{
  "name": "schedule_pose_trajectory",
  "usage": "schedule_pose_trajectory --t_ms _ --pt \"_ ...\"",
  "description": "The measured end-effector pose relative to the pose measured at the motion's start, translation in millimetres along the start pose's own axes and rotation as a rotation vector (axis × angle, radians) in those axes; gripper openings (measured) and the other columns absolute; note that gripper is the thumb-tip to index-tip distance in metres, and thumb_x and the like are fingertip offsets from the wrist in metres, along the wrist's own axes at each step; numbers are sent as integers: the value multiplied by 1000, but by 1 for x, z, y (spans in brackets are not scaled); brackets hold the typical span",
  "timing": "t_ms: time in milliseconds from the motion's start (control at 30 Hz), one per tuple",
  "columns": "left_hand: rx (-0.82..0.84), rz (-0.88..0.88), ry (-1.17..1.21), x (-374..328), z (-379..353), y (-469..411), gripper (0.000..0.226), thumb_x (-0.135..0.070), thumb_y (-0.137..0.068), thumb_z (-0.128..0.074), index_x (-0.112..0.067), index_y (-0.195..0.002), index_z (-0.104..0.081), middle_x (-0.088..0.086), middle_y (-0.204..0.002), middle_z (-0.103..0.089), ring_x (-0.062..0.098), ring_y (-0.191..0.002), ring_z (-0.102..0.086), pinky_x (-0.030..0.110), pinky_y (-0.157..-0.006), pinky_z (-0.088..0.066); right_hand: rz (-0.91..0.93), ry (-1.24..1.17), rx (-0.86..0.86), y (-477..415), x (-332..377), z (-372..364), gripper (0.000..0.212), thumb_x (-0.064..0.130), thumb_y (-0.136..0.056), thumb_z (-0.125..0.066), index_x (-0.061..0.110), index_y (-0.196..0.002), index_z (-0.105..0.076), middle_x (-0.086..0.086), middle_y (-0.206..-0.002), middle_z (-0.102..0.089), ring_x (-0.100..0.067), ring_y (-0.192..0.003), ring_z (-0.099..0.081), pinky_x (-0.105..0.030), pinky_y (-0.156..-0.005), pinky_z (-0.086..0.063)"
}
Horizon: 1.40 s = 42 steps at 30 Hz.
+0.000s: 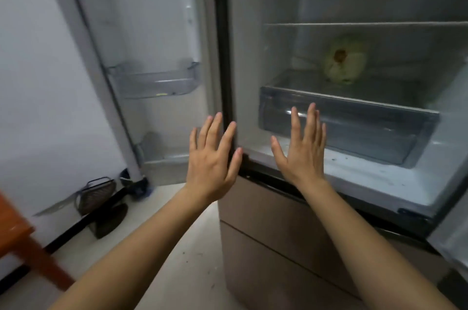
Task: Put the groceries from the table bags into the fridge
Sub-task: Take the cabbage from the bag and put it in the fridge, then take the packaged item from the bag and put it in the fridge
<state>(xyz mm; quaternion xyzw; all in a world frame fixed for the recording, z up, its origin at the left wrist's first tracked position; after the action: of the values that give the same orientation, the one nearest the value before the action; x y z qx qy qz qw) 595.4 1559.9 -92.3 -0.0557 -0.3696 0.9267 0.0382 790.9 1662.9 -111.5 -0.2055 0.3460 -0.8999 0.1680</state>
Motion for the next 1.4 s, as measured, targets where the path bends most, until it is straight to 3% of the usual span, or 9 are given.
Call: schedule_pose_trajectory --t_ms 333,500,633,800,867,967,1100,1233,1400 --pt "-49 275 -270 210 192 192 59 -45 -99 -37 -16 -150 -38 16 -161 -27 33 -149 -20 63 -116 -20 284 -353 -182 65 309 -37 79 47 -96 -55 14 -156 -17 -28 -161 -3 -43 -152 -8 -58 -122 -12" --pt "-6 449 -460 327 317 315 62 -48 -98 -31 -14 -150 -36 18 -161 -25 35 -150 -19 63 -117 -15 468 -456 -23 139 503 -58 80 49 -95 -52 17 -157 -14 -28 -163 0 -41 -153 0 -58 -123 -6" --pt "1 619 -538 395 381 393 62 -47 -99 -31 -11 -149 -41 18 -160 -27 36 -148 -23 62 -118 -16 614 -516 116 200 617 -75 79 51 -95 -53 18 -157 -17 -26 -164 0 -39 -154 0 -55 -124 -2" --pt "5 755 -579 458 412 458 64 -49 -99 -30 -11 -150 -39 17 -160 -26 34 -149 -21 59 -119 -13 719 -535 278 241 720 -107 80 52 -95 -52 22 -158 -12 -21 -166 0 -37 -154 -2 -51 -123 1" --pt "33 827 -572 488 415 478 66 -51 -99 -27 -13 -152 -36 15 -162 -23 31 -151 -17 57 -120 -12 751 -542 334 248 757 -128 79 52 -96 -50 22 -158 -13 -21 -165 -1 -38 -153 -5 -53 -123 -5" --pt "117 917 -579 543 416 506 70 -55 -98 -19 -15 -154 -31 12 -164 -19 28 -152 -12 53 -121 -9 783 -573 396 254 810 -167 75 51 -97 -46 20 -158 -17 -20 -165 -6 -37 -152 -11 -53 -122 -14" --pt "254 1024 -637 627 416 534 72 -59 -97 -11 -20 -157 -22 11 -165 -13 27 -153 -8 53 -122 -7 814 -597 527 258 881 -234 72 51 -99 -42 22 -158 -14 -17 -166 -7 -35 -153 -10 -51 -123 -16" --pt "356 1121 -641 703 417 547 69 -57 -100 -12 -20 -157 -19 10 -166 -9 26 -153 -6 53 -123 -8 880 -542 663 247 951 -294 65 50 -99 -37 17 -154 -28 -18 -161 -26 -36 -151 -19 -55 -120 -23" --pt "443 1230 -600 777 422 568 69 -58 -99 -9 -23 -158 -13 7 -166 -7 25 -153 -5 53 -123 -11 974 -442 765 225 1036 -351 60 50 -100 -38 17 -150 -35 -14 -156 -35 -32 -147 -28 -52 -117 -29"
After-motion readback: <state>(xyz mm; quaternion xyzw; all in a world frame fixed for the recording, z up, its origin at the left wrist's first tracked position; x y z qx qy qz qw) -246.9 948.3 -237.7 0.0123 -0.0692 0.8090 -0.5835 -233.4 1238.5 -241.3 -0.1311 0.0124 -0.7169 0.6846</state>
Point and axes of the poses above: each hand's wrist, its own y-axis away from the middle knuckle, its own z-axis out of the back of the hand, x = y × z, the point moved 1 cm from there along -y, towards the middle knuckle
